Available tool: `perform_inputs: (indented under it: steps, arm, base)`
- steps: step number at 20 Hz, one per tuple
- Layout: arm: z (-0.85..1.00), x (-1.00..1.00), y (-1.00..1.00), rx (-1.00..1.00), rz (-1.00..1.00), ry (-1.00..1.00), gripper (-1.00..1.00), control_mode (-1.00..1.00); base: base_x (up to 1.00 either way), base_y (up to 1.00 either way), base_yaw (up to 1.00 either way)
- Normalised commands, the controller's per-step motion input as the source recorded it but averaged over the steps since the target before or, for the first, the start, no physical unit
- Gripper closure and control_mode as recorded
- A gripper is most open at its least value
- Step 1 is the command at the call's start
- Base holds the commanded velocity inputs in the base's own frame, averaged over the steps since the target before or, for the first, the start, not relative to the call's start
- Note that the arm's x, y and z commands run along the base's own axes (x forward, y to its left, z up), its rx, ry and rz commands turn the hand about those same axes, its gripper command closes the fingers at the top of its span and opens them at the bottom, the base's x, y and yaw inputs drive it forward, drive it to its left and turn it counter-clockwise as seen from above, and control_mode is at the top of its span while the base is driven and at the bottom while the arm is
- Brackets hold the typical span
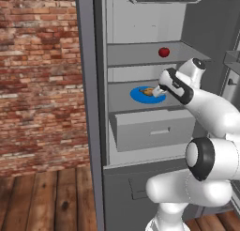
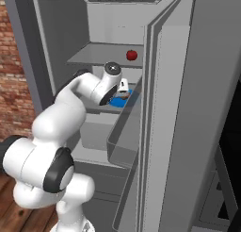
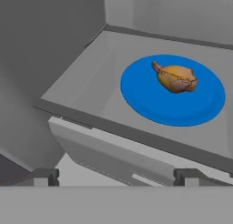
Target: Transport the chicken drumstick from the fridge to the microwave and turn on the microwave.
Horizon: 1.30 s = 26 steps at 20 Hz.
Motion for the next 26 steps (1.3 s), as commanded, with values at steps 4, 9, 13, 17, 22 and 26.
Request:
perform_inputs:
  steps: [4,9,13,17,22,26]
  arm:
    - [-0.19,0.19,-0.01,0.0,0.0,0.0,-1.0,-1.0]
    - [-0.21,0.15,-0.01,0.0,0.0,0.0,-1.0,-1.0]
    - [-0.16,0.09,-0.06,0.0,0.0,0.0,-1.0,-1.0]
    - [-0.02,0.08,-0.04,0.0,0.0,0.0,-1.0,-1.0]
    - [-0.11,0.14,-0.04,0.0,0.0,0.0,-1.0,-1.0]
    - [-0.16,0.19,-0.13,0.0,0.0,0.0,-1.0,-1.0]
  base:
    - [0.0,0.0,0.0]
    - [0.0,0.0,0.0]
    - [0.0,0.0,0.0]
    - [0.0,0.0,0.0]
    - [0.0,0.0,0.0]
    - [0.0,0.0,0.0]
